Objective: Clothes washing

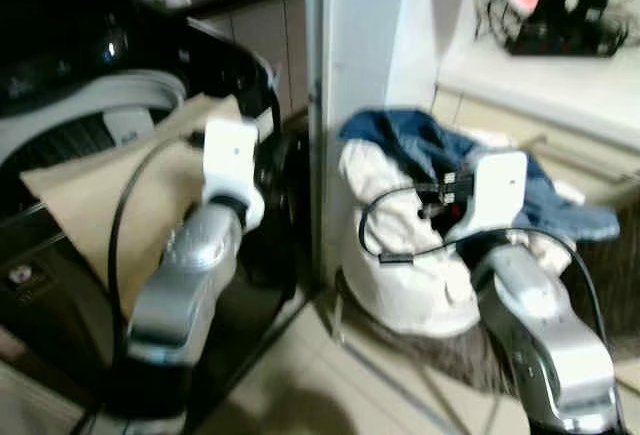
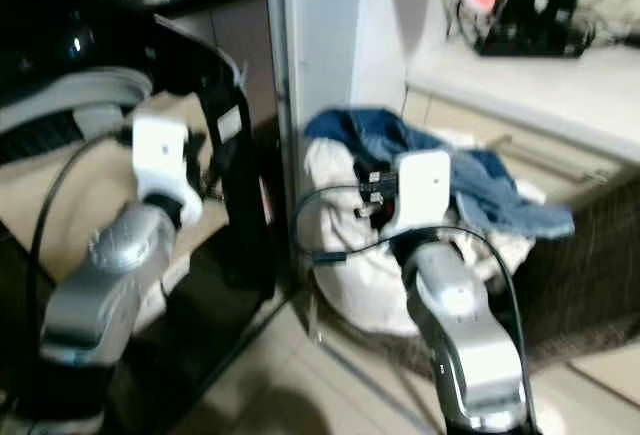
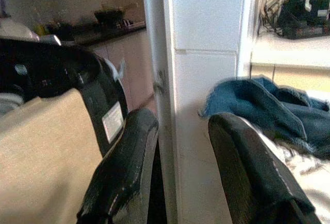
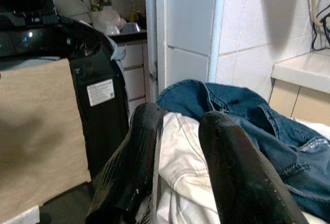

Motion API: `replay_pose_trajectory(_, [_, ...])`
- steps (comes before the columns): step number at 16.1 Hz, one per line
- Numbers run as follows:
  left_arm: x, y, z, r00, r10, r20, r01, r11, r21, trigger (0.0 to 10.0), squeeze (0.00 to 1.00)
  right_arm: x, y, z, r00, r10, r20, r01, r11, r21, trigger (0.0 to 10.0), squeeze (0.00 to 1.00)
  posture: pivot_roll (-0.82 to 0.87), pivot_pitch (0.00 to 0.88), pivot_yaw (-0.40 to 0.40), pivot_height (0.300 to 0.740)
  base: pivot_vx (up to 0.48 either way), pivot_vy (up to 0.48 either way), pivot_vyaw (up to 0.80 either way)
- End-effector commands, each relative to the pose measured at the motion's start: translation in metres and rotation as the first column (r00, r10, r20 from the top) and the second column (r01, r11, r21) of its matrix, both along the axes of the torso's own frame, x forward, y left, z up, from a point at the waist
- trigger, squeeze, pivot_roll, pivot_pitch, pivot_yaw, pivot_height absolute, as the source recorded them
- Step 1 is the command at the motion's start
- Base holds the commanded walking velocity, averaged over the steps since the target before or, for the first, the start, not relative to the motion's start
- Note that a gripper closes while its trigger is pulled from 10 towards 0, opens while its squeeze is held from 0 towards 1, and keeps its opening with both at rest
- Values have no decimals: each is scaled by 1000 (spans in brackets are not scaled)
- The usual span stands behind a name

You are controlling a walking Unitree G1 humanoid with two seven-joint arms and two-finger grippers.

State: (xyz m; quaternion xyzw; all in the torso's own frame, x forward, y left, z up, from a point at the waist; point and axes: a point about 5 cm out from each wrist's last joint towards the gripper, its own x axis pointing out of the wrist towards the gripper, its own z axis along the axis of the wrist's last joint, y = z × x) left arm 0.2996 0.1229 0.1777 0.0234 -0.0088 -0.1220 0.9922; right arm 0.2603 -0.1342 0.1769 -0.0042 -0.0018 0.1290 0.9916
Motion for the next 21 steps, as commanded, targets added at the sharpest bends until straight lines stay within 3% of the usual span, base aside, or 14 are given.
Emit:
replay_pose_trajectory(1, [0,4,2,1000,11,19,-11,1000,11,10000,0,0,3,-2,1000,20,-15,-20,1000,-14,10000,0,-83,0,15,740,0,0,0])
replay_pose_trajectory(4, [-1,6,5,999,23,26,-23,1000,-13,10000,0,1,4,-3,999,39,-36,-39,999,0,10000,0,-78,0,3,740,169,0,0])
replay_pose_trajectory(11, [-8,19,2,998,60,27,-60,998,14,10000,0,2,15,-4,993,117,-24,-117,993,-8,10000,0,-54,0,-20,740,274,0,0])
replay_pose_trajectory(19, [-8,18,2,999,45,21,-45,999,16,10000,0,2,16,-5,992,120,-28,-120,993,4,10000,0,-55,0,-9,740,277,0,0])
replay_pose_trajectory(21, [-7,17,2,999,40,21,-40,999,15,10000,0,2,16,-6,992,124,-38,-123,992,24,10000,0,-57,0,-4,740,277,0,-800])
